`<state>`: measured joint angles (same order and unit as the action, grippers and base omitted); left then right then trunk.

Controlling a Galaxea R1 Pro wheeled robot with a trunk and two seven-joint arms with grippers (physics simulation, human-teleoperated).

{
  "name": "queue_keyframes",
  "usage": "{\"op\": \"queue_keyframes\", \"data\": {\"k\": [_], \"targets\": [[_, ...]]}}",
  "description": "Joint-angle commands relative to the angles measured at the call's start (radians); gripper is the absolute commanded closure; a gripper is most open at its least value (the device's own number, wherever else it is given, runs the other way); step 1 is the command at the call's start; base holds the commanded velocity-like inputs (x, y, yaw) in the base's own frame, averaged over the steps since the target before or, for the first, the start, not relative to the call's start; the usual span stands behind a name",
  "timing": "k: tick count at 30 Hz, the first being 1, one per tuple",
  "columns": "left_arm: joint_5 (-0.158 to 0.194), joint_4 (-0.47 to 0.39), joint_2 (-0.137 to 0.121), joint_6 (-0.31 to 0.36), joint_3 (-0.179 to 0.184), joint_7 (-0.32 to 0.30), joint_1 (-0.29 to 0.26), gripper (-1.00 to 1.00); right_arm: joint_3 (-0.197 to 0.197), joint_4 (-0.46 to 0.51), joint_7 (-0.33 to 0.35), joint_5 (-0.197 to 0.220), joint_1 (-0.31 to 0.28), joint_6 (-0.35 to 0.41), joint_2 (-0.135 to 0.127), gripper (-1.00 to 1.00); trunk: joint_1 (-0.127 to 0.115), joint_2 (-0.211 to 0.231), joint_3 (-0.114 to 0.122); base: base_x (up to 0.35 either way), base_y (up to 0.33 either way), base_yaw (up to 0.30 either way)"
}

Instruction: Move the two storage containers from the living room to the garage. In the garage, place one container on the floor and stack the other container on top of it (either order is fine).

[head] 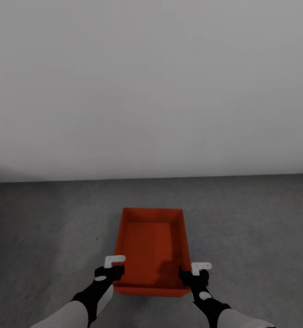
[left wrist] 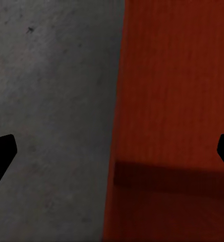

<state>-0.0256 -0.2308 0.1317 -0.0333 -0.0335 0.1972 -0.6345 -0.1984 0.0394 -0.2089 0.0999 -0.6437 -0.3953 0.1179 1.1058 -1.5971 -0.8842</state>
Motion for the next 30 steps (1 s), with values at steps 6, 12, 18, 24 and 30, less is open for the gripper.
{"op": "queue_keyframes", "data": {"k": [6,12,18,24,30], "targets": [[-0.002,-0.002,0.0,-0.003,-0.004,0.002,-0.001,-1.0,-0.009,-0.001,-0.003,0.012,-0.001,-0.004,0.0,-1.0,-0.023,0.042,0.018,0.0,0.0,0.0],[-0.002,-0.001,0.0,-0.003,-0.004,0.002,-0.001,-1.0,-0.009,-0.001,-0.003,0.013,-0.001,-0.004,0.0,-1.0,-0.046,0.084,0.037,0.0,0.0,0.0],[-0.002,-0.001,0.0,-0.003,-0.005,0.002,-0.001,-1.0,-0.009,-0.001,-0.003,0.013,-0.001,-0.004,0.0,-1.0,-0.069,0.126,0.056,0.0,0.0,0.0],[-0.002,-0.004,-0.002,-0.004,-0.005,0.002,-0.001,-1.0,-0.009,-0.001,-0.003,0.012,-0.001,-0.004,-0.001,-1.0,-0.092,0.168,0.075,0.0,0.0,0.0],[-0.001,0.001,-0.006,-0.004,-0.004,0.002,-0.001,-1.0,-0.009,-0.004,-0.001,0.007,-0.001,0.0,-0.013,-1.0,-0.115,0.21,0.093,0.0,0.0,0.0]]}}
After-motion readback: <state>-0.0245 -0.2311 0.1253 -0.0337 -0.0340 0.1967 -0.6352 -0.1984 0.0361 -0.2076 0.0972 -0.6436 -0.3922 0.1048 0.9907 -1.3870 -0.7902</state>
